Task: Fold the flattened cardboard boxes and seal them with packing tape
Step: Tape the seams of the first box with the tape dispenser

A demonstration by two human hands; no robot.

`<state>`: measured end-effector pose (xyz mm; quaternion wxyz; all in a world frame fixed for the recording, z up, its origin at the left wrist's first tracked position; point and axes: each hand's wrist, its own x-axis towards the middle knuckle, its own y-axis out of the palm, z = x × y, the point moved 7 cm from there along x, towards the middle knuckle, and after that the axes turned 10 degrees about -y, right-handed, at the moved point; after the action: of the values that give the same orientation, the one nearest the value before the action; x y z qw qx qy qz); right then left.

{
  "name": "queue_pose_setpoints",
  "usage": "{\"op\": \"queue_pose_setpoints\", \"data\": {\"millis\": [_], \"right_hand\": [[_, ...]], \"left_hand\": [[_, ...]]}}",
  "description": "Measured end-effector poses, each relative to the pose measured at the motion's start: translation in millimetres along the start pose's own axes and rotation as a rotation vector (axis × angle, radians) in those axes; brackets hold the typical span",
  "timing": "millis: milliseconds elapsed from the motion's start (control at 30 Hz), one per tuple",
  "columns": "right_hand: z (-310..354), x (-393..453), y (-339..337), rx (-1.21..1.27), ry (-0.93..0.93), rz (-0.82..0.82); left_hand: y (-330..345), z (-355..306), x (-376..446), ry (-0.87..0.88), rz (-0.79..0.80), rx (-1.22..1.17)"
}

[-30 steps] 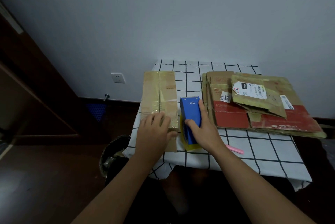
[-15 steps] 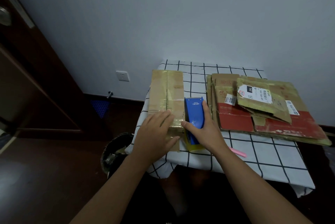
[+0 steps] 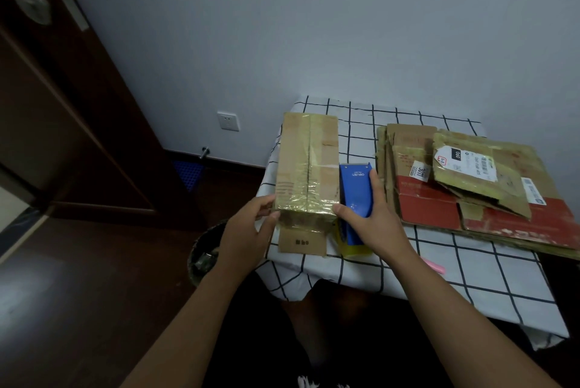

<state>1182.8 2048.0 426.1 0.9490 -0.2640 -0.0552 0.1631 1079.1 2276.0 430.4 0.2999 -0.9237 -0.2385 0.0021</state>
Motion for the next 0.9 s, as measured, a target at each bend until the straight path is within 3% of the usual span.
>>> {"op": "queue_pose_setpoints", "data": {"millis": [233, 567, 700, 900], "right_hand": [[0, 0, 0, -0.021, 0.002, 0.0], [-1, -1, 1, -0.022, 0.007, -0.008], [-1, -2, 1, -0.021, 0.009, -0.011], [0, -3, 1, -0.046, 0.009, 0.002]], "left_hand": [[4, -3, -1, 0.066, -0.068, 0.032], [13, 9, -20, -0.217, -0.247, -0.182], [21, 4, -26, -0.107, -0.217, -0.099], [13, 18, -24, -0.262, -0.126, -0.312]]}}
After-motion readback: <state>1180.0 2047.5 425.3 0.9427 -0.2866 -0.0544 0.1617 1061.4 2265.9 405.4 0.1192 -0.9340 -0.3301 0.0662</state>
